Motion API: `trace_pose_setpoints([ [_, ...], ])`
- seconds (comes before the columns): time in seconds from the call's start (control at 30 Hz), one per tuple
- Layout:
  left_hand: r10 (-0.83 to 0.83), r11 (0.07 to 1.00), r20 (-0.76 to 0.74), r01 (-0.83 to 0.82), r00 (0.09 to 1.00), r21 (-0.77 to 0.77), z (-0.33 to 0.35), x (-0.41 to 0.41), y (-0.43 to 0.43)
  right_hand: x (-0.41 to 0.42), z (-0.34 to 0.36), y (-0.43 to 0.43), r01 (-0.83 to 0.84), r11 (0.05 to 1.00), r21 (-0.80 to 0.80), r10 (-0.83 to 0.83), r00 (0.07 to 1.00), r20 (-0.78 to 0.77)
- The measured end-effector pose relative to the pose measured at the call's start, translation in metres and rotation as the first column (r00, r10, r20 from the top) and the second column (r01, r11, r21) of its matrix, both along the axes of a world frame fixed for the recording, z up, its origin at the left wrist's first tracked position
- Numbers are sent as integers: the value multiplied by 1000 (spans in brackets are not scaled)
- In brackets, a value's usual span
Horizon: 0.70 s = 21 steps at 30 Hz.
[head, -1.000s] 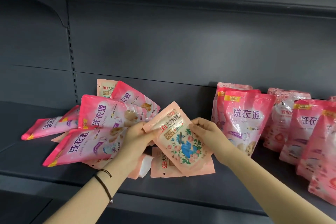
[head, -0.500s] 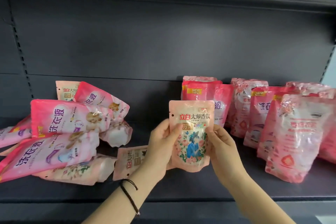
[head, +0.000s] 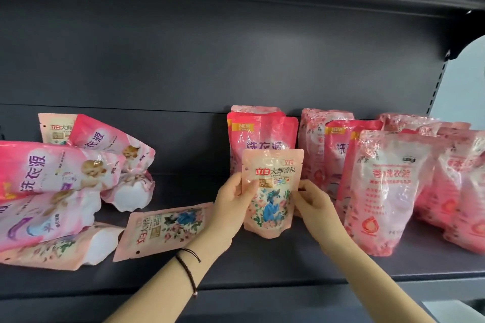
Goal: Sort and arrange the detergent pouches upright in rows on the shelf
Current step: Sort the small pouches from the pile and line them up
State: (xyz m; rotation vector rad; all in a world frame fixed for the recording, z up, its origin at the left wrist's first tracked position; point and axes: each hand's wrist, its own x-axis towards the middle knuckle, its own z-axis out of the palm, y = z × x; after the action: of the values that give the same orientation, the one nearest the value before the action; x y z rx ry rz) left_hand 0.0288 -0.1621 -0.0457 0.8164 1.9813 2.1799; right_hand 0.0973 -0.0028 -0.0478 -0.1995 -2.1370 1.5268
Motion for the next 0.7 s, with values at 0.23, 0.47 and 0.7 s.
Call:
trace_pose_setpoints([
  [0.23, -58, 694, -561, -371, 826, -618, 17, -8, -59, 18, 39, 10, -268, 504, 821, -278, 850, 448],
  [0.47, -237, 255, -730, -684, 641, -684, 29, 10, -147, 20, 75, -48, -489, 188, 852, -177, 836, 519],
  [0.7, -339, 130, -765, -778, 548, -615, 36, 7, -204, -30, 102, -136, -463, -76, 883, 6, 886, 465],
])
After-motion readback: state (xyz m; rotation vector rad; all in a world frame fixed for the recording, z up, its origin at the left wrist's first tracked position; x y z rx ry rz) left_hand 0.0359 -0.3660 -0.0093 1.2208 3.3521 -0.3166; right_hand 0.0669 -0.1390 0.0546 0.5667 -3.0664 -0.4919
